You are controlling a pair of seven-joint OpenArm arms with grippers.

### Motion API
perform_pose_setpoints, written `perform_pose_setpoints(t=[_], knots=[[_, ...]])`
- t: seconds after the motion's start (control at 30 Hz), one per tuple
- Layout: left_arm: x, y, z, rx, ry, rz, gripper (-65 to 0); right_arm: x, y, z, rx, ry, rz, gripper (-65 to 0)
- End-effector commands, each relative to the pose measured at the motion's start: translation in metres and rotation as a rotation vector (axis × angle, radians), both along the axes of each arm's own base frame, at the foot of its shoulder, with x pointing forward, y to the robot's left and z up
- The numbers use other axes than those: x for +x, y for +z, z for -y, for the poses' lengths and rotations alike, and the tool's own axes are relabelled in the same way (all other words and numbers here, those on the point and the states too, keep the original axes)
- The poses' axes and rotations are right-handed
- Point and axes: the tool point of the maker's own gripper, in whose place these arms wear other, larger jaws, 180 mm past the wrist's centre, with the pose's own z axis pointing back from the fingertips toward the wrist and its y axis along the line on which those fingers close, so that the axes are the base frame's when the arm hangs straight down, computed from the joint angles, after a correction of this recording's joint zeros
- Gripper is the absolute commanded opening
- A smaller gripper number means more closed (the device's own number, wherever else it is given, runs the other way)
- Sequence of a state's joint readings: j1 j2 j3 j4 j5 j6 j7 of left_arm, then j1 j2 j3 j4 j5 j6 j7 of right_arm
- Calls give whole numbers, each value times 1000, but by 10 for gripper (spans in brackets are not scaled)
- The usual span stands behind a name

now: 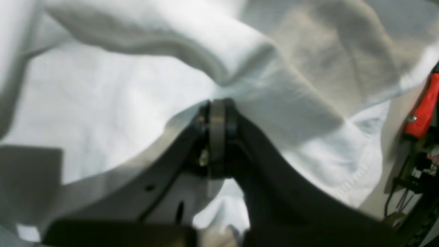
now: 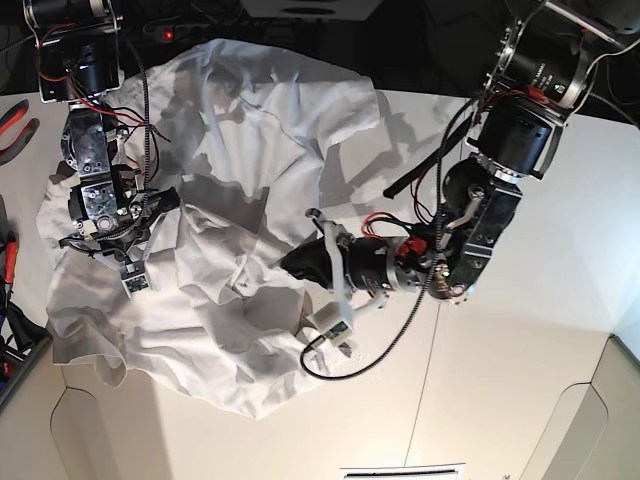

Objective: Layout the t-shirt on the table in an organized manner, then fold the t-shirt properly
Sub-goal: 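Pull the shirt edge outward with the left gripper to spread it, then move the left gripper back onto the shirt and grasp fabric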

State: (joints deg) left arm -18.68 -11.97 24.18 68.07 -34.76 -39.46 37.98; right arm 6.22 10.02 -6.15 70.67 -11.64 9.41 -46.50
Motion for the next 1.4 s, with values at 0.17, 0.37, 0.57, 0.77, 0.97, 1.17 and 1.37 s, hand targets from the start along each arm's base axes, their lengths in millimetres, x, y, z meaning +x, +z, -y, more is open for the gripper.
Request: perform_pose_setpoints(t=[0.17, 0.37, 0.57, 0.77, 0.97, 1.17, 1.37], knots=[[4, 31, -39, -77, 99, -14, -650, -23, -14, -13, 60, 9, -94, -650], [-11, 25, -95, -84, 231, -56, -650, -22, -13, -13, 57, 10, -94, -650], [-19, 29, -153, -103, 381, -52, -650, -22, -13, -10, 44, 13, -93, -650], [-25, 30, -193, -119, 492, -57, -580, -22, -13, -10, 44, 12, -93, -650], [-19, 50, -208, -233, 562, -29, -349, -22, -13, -10, 44, 12, -94, -650], [-19, 64, -190, -381, 542, -55, -349, -22, -13, -10, 44, 12, -94, -650], [-35, 35, -126, -313, 389, -140, -282, -21, -13, -10, 45, 12, -92, -650]])
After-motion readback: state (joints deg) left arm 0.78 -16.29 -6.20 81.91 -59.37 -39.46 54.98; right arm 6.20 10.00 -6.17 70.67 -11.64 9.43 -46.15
